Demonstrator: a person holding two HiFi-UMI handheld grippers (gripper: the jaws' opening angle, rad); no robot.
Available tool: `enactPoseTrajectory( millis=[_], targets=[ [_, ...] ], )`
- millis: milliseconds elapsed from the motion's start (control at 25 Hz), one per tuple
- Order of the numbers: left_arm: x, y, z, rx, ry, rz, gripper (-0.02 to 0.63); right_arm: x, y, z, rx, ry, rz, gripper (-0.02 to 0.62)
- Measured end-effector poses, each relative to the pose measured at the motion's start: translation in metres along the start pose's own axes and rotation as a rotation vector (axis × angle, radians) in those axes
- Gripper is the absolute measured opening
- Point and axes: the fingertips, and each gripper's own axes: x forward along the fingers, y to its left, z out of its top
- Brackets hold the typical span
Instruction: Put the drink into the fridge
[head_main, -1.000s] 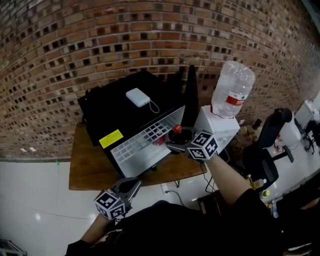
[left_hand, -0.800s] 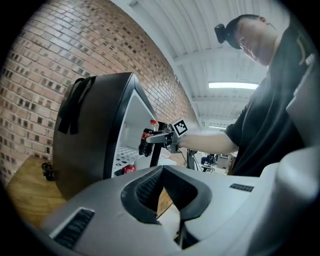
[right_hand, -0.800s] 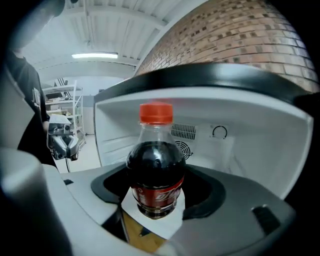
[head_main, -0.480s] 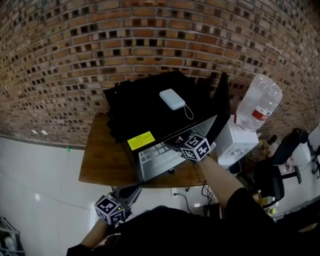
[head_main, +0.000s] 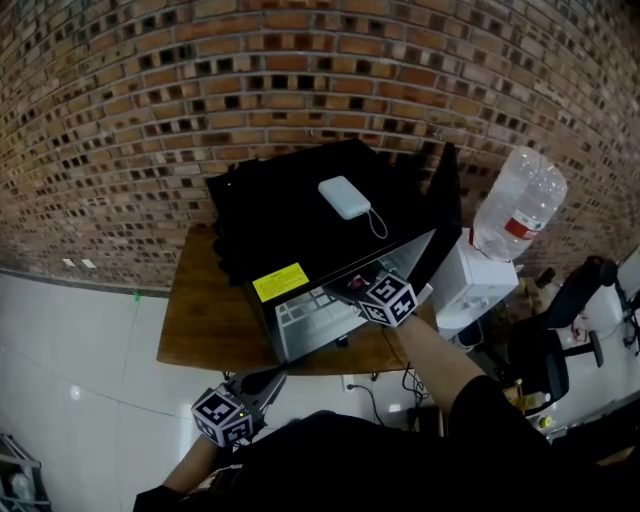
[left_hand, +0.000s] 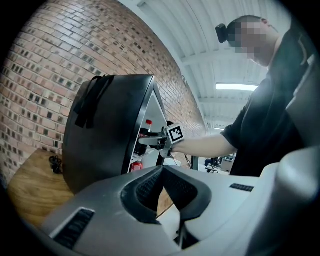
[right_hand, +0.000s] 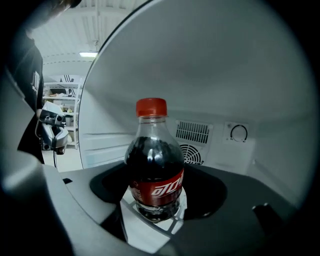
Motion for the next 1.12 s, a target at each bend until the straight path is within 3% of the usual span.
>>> enactPoseTrajectory(
  millis=[440,720,880,1120],
  targets=[
    [-0.004,0.000,-0.004,-0.003,0.001,0.009,0.000,-0.004,0.007,-0.002,-0.051,-0.003,-0.012,0.354],
    [-0.001,0.000,-0.006,0.007,0.013,-0.001,0.000,-0.005,0.006,0.004,0.120,-0.019,0.053,0.325],
    [0.000,-0.001,-0.006,-0.003,0.013,0.000,0.000,-0.004,0.000,-0.004,0.114,-0.011,0.011,0.367],
    [0.003,-0.006,-0.004,-0.003,0.014,-0.011,0.000,-0.012,-0.001,-0.001,0.090,-0.028,-0.008,0.367]
  ],
)
